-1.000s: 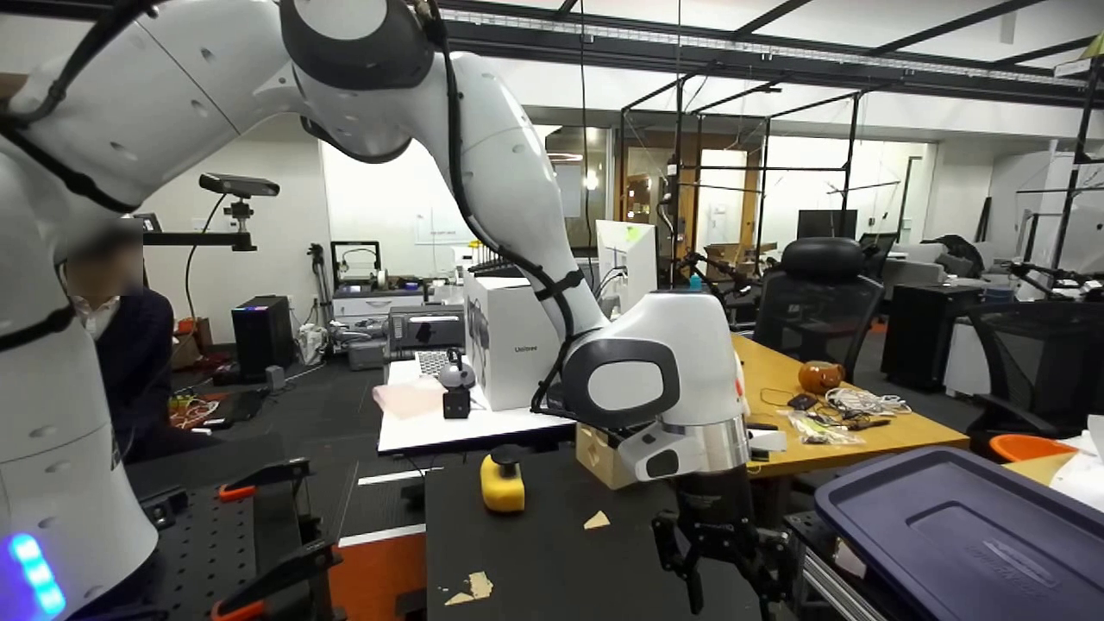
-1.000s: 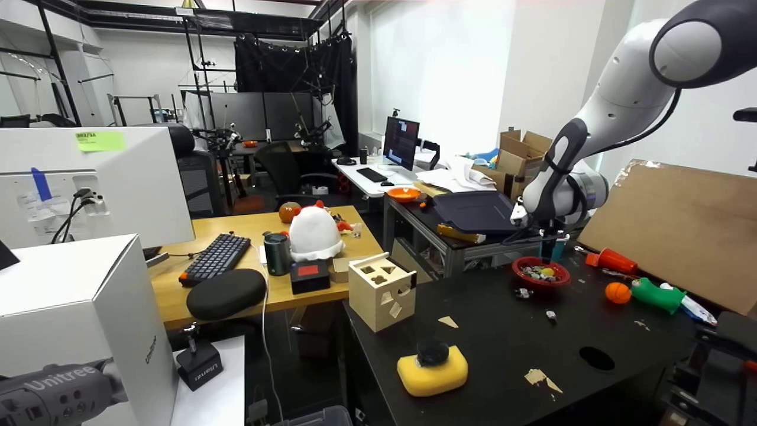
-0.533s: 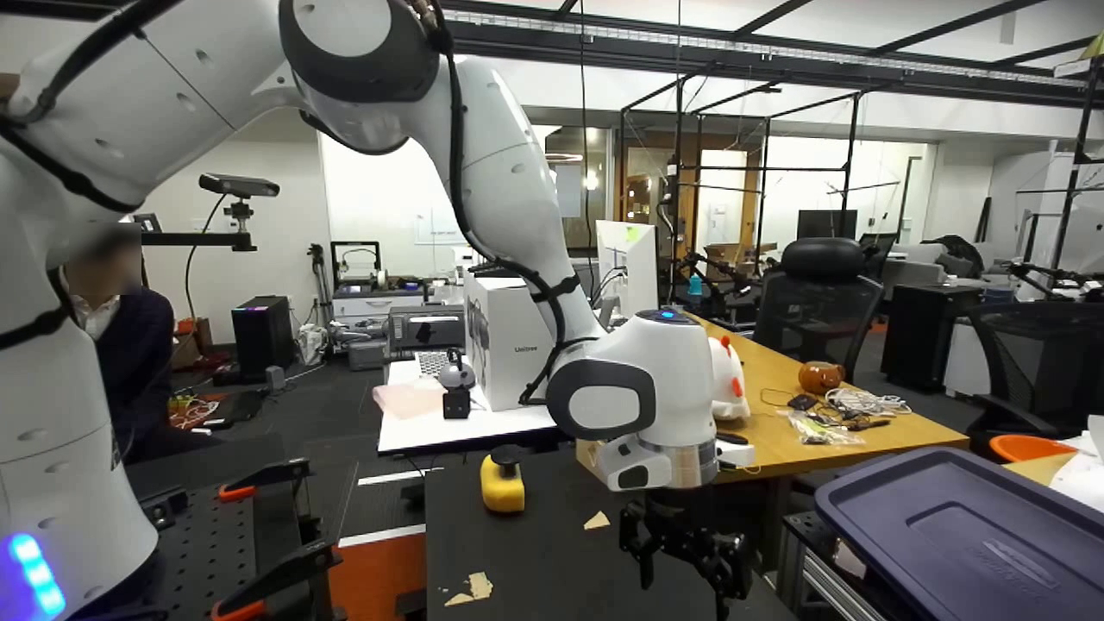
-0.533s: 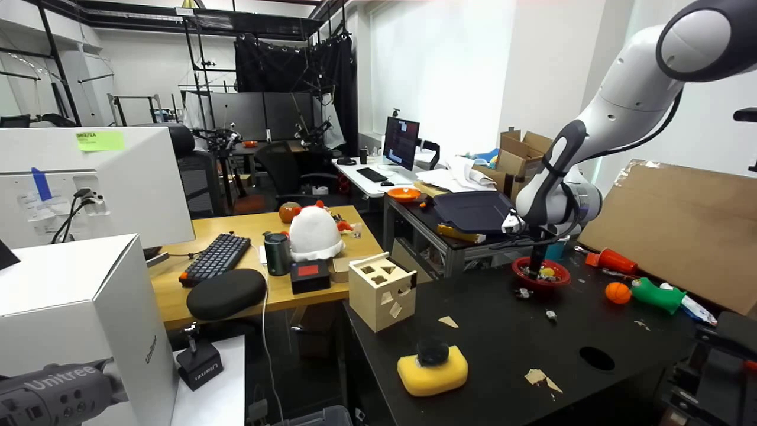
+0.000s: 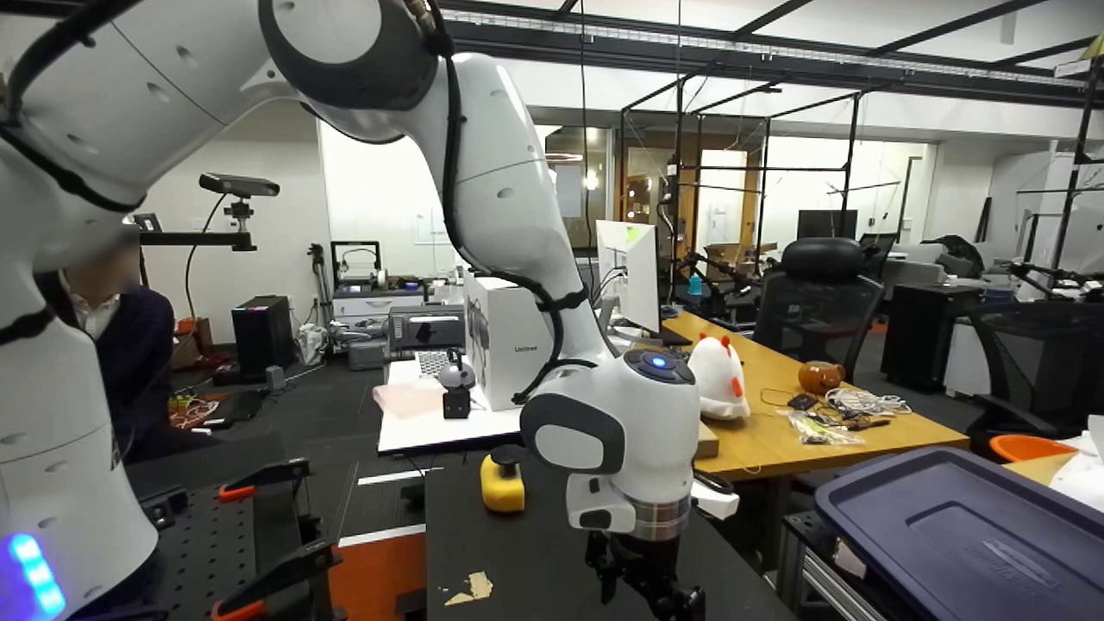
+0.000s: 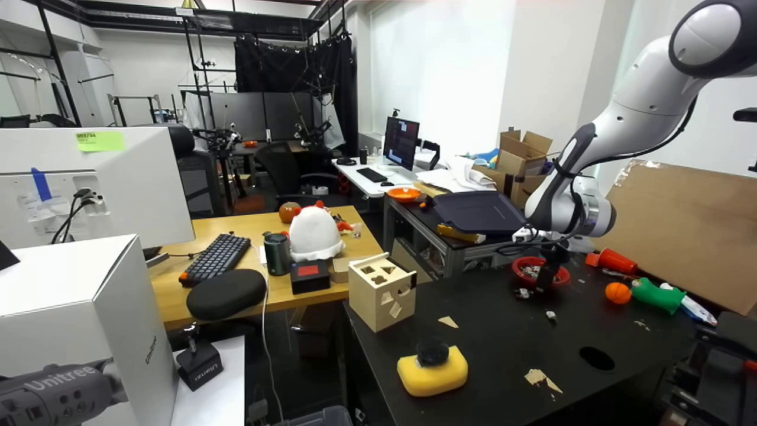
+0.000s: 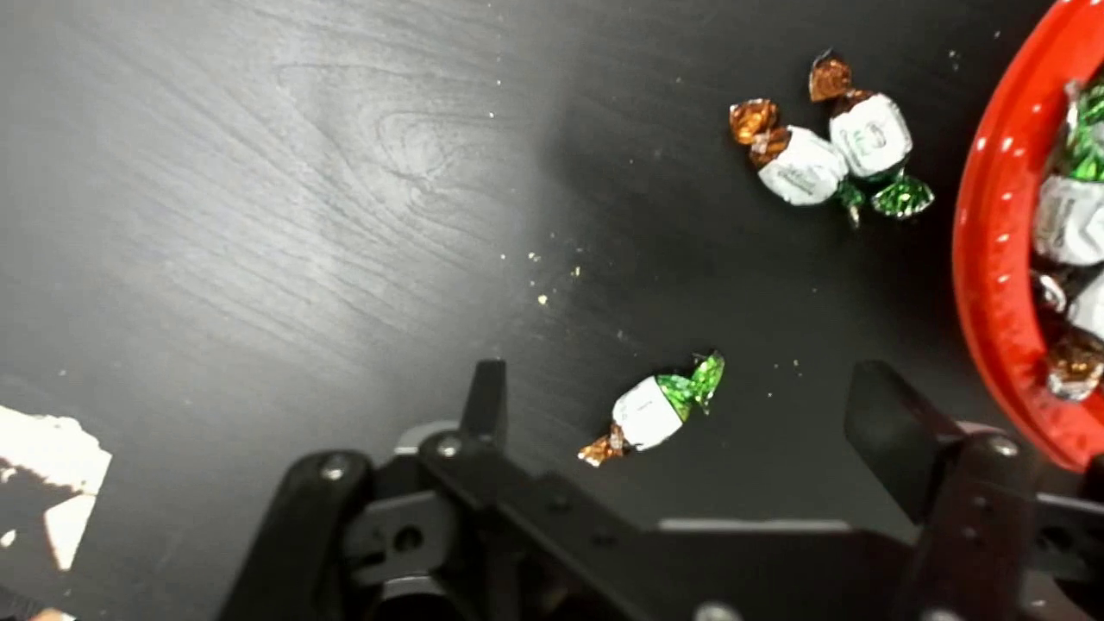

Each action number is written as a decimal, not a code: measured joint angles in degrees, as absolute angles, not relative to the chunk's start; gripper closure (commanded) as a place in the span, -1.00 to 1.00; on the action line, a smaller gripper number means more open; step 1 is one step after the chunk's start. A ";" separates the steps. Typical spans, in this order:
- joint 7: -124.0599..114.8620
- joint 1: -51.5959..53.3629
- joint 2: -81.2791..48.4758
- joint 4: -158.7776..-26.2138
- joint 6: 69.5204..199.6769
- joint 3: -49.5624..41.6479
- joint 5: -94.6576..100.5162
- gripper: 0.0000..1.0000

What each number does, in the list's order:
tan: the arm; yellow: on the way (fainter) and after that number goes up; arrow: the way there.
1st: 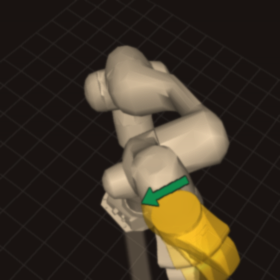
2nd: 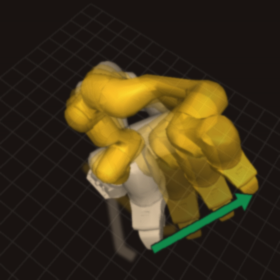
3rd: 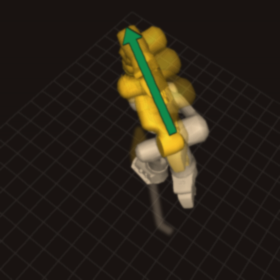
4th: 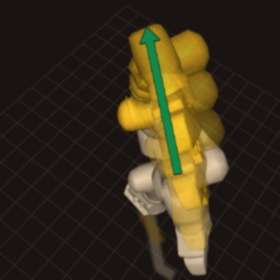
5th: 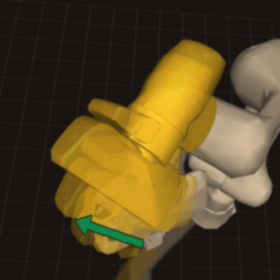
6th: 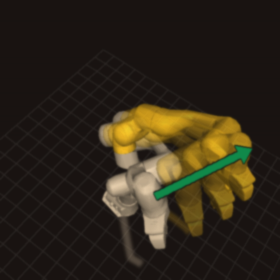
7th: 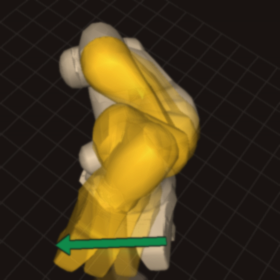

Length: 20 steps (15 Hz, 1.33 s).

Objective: Pick up the sweets from the table and put them in the bowl

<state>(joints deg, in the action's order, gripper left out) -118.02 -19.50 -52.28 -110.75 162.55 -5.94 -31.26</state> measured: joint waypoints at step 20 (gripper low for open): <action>-122.17 -14.03 -57.55 -113.02 160.03 -9.98 -43.05 -1.00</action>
